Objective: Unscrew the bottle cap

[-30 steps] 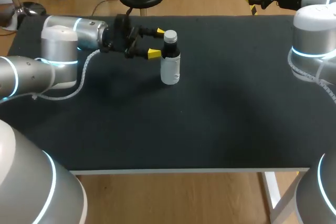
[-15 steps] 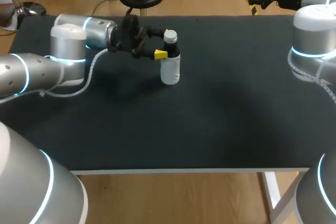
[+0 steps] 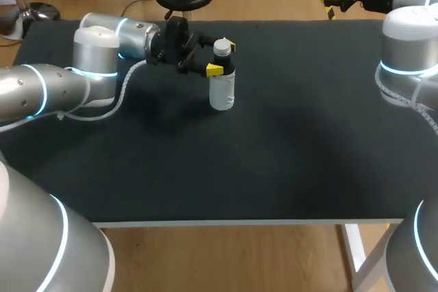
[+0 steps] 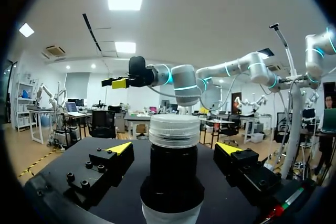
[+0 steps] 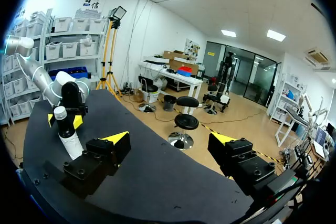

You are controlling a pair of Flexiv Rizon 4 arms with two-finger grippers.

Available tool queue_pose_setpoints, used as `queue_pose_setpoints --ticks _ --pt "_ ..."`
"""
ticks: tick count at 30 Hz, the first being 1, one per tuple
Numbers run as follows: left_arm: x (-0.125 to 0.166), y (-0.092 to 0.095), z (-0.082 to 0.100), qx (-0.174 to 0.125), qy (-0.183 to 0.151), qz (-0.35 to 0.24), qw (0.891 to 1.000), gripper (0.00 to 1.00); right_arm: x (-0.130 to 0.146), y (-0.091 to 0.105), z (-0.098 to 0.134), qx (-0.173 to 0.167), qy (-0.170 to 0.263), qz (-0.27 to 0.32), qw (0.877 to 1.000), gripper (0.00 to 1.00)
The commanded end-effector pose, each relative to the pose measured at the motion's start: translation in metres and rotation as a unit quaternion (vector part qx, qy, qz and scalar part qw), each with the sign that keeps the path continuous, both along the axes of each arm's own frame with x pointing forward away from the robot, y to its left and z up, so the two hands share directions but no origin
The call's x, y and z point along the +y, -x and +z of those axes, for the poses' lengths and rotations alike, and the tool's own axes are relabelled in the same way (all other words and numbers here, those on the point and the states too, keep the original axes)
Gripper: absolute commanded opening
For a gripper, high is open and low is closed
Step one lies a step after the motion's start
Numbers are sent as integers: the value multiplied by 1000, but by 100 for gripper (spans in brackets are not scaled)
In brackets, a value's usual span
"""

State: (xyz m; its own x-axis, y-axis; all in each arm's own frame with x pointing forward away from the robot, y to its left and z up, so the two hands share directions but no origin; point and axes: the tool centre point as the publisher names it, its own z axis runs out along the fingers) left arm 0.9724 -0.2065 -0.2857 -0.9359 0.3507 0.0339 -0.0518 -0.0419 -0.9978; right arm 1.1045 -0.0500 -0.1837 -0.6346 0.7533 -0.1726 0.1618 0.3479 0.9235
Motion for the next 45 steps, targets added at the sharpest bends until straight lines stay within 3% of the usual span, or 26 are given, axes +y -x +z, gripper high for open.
queue_pose_setpoints --ticks 1,7,8,9,10,12,13,14,28,45 --pt "-1 -4 -2 0 2 -9 1000 100 0 0 0 0 0 0 1000 100" --pt "-2 -4 -2 -1 0 -11 1000 100 0 0 0 0 0 0 1000 100" --pt "-2 -4 -2 -1 0 -11 1000 80 0 0 0 0 0 0 1000 100" --pt "-2 -4 -2 -1 1 -11 1000 68 0 0 0 0 0 0 1000 100" --pt "-2 -4 -2 -1 1 -11 1000 47 0 0 0 0 0 0 1000 100" --pt "-2 -4 -2 -1 1 -11 1000 30 0 0 0 0 0 0 1000 100" --pt "-2 -4 -2 -1 1 -10 1000 7 0 0 0 0 0 0 1000 100" --pt "-2 -4 -2 -1 1 -10 1000 0 0 0 0 0 0 0 1000 100" --pt "9 1 7 -22 -9 48 999 0 0 0 0 0 0 0 1000 100" --pt "9 1 6 -22 -6 52 998 0 0 0 0 0 0 0 1000 100"
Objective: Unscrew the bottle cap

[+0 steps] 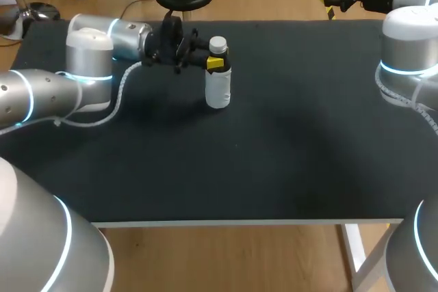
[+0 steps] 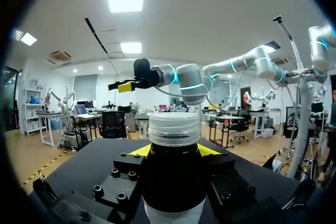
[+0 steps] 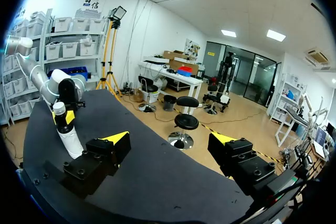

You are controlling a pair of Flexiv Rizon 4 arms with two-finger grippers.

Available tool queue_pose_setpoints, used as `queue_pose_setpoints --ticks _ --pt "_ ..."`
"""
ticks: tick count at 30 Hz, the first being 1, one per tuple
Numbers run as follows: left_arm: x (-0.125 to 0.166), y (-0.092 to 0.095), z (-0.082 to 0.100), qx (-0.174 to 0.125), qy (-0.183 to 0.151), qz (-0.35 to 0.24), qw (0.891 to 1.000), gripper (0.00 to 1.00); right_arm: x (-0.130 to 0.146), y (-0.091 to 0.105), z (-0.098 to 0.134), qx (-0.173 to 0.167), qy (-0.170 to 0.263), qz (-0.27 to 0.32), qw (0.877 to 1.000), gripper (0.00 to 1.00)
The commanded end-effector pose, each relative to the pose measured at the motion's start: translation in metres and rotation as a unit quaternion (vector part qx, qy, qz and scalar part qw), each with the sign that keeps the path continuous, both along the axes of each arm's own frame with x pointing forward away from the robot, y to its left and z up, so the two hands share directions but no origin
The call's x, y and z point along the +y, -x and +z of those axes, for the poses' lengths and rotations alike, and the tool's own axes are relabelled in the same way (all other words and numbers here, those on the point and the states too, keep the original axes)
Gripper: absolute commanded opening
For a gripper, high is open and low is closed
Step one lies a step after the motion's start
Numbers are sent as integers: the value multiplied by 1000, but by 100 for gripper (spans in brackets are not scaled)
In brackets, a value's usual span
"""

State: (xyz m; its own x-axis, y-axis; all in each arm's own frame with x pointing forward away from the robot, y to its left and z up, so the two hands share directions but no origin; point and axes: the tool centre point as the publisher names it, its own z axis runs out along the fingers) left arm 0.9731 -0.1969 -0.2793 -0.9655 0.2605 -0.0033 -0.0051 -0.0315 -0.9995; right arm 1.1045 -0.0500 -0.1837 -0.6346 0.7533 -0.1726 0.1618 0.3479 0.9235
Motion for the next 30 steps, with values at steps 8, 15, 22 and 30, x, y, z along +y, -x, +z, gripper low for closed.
queue_pose_setpoints --ticks 8,15,22,30 --pt "2 1 -3 2 5 9 1000 0 0 0 0 0 0 0 1000 100" --pt "3 1 -5 6 9 10 1000 0 0 0 0 0 0 0 1000 100" --pt "4 0 -5 6 9 10 1000 0 0 0 0 0 0 0 1000 100" --pt "4 0 -5 6 9 10 1000 0 0 0 0 0 0 0 1000 100"
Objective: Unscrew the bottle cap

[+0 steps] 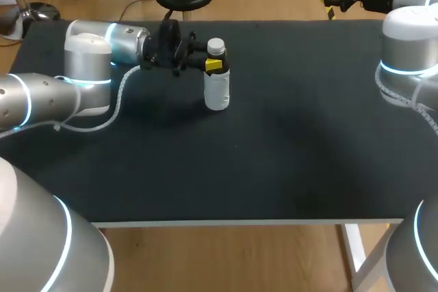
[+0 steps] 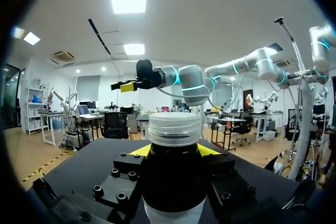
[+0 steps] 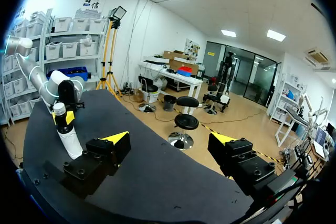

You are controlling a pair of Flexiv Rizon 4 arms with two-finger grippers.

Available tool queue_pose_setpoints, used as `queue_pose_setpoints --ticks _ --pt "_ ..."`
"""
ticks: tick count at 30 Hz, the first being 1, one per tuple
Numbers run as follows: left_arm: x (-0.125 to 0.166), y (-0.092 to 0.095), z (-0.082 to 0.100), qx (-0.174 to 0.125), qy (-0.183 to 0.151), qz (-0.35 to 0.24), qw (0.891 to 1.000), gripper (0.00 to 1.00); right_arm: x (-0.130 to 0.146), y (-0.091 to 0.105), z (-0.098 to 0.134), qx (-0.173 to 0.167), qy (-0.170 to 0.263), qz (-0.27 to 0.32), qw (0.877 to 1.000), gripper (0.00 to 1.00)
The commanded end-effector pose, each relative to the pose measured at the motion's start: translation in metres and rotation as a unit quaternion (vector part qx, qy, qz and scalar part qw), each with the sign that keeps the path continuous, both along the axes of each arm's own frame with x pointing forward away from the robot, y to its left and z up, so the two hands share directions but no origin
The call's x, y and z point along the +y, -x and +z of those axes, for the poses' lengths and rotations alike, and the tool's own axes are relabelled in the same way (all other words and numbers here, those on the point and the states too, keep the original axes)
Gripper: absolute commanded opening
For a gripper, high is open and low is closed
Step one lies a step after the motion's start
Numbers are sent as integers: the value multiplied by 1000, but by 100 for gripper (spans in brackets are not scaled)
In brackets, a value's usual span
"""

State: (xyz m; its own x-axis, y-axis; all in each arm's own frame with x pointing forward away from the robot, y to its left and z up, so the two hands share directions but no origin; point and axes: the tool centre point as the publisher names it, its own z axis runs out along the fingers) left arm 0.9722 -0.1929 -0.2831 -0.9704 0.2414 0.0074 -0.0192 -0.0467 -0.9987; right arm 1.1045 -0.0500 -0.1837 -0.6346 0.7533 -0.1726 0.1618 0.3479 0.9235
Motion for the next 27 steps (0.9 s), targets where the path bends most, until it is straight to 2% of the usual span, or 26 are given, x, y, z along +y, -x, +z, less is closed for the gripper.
queue_pose_setpoints --ticks 1,15,21,27 --pt "0 0 -1 -1 2 0 1000 0 0 0 0 0 0 0 1000 100" --pt "0 0 -1 -1 2 0 1000 0 0 0 0 0 0 0 1000 100" --pt "0 0 -1 -1 2 0 1000 0 -1 -2 -2 -18 -31 31 999 100" --pt "0 0 -1 -1 2 0 1000 0 -2 -3 -3 -20 -50 62 997 100"
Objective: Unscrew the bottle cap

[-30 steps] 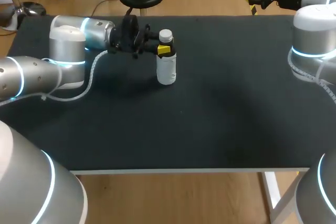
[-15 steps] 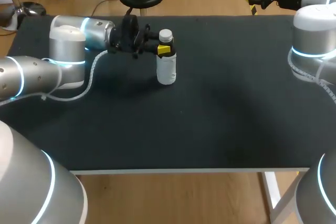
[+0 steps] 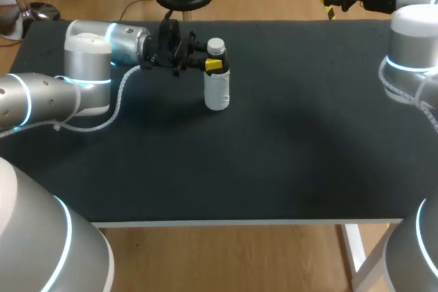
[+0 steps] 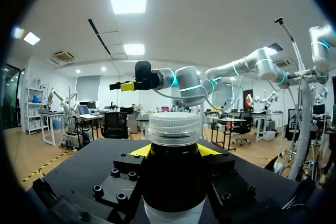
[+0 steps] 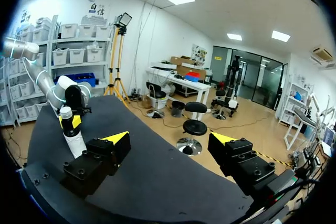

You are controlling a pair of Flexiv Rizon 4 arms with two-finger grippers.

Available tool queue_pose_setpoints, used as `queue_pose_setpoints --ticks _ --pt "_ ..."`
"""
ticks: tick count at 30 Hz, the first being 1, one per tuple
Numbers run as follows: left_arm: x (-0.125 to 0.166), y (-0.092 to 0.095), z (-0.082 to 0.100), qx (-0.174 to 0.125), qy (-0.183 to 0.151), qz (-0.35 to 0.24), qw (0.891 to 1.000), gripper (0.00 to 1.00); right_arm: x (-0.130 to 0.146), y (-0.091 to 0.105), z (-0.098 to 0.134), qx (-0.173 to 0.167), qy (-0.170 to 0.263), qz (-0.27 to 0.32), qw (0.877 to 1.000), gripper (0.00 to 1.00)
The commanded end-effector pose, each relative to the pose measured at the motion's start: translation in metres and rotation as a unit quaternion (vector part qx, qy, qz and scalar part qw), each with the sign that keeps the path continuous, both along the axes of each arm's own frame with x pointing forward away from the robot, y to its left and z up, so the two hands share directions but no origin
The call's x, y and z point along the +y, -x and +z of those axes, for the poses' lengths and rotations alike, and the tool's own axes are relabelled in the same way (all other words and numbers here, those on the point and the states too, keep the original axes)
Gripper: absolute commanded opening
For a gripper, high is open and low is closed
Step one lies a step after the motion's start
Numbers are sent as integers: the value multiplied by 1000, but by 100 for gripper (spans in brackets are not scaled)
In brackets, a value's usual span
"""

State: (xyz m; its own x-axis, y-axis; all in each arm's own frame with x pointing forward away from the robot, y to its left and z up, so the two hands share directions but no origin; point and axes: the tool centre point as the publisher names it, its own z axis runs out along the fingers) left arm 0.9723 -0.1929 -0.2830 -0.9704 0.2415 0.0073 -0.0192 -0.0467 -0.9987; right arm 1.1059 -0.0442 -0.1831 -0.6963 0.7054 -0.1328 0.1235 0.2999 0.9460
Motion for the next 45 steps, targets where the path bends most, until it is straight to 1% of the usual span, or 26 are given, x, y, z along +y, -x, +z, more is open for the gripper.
queue_pose_setpoints --ticks 1,6,10,14,21,24,45 --pt "0 0 -1 -1 2 0 1000 0 -8 -2 -3 -15 -22 21 999 100" --pt "0 0 -1 -1 2 0 1000 0 -8 -2 -4 -20 -38 36 998 100" --pt "0 0 -1 -1 2 0 1000 0 -9 -3 -4 -24 -40 57 997 100" --pt "0 0 -1 -1 2 0 1000 0 -9 -4 -4 -18 -47 78 996 100" --pt "0 0 -1 -1 2 0 1000 0 -9 -4 -5 -13 -58 95 994 100" --pt "0 0 -1 -1 2 0 1000 0 -10 -5 -5 -7 -66 117 991 100" --pt "0 0 -1 -1 2 0 1000 0 -10 -5 -5 -7 -66 117 991 100"
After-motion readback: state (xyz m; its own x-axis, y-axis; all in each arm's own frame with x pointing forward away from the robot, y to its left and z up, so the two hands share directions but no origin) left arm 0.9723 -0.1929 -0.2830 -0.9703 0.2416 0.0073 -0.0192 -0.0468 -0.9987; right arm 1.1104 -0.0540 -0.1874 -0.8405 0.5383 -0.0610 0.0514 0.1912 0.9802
